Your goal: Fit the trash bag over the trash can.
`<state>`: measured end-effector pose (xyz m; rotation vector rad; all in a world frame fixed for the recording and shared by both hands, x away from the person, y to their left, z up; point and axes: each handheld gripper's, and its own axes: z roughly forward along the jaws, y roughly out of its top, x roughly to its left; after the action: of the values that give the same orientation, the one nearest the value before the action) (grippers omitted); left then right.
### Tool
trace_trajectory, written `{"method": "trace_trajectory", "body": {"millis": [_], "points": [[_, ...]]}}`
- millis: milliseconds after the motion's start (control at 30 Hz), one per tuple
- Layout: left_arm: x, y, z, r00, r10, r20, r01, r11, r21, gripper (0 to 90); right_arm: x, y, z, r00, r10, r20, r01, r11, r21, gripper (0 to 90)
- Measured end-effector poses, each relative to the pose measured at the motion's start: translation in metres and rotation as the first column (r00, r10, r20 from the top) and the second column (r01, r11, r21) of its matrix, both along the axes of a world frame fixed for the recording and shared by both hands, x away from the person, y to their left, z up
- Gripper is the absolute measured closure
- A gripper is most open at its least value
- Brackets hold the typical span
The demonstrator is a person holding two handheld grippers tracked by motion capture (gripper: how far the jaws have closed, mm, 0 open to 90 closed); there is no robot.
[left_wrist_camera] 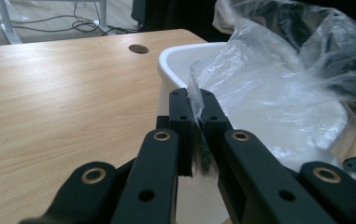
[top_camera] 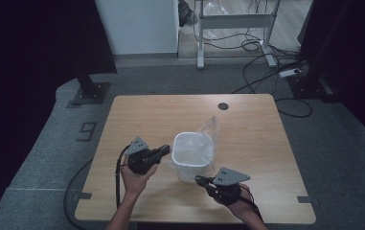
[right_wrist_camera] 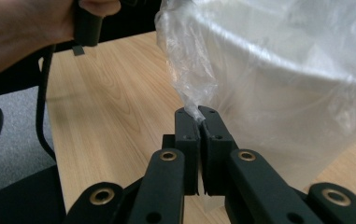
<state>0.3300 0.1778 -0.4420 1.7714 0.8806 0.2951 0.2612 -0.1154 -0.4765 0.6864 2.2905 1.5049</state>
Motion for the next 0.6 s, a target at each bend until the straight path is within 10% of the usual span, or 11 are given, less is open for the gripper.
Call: {"method": "trace_trajectory", "body": {"millis": [333, 600], "points": [[0.0, 0.0, -0.001, 1.0, -0.003, 0.006, 0.003, 1.0, -0.008, 86.9, 0.0, -0.001, -0.006, 0.9995, -0.029, -0.015, 0.029, 0.999, -0.033, 75.1], [-0.002, 0.0, -0.001, 0.9998, -0.007, 0.021, 0.007, 0.9999, -0.009, 86.7, -0.029, -0.026, 0.027, 0.9918, -0.105, 0.072, 0.102, 0.994, 0.05, 58.4]]}}
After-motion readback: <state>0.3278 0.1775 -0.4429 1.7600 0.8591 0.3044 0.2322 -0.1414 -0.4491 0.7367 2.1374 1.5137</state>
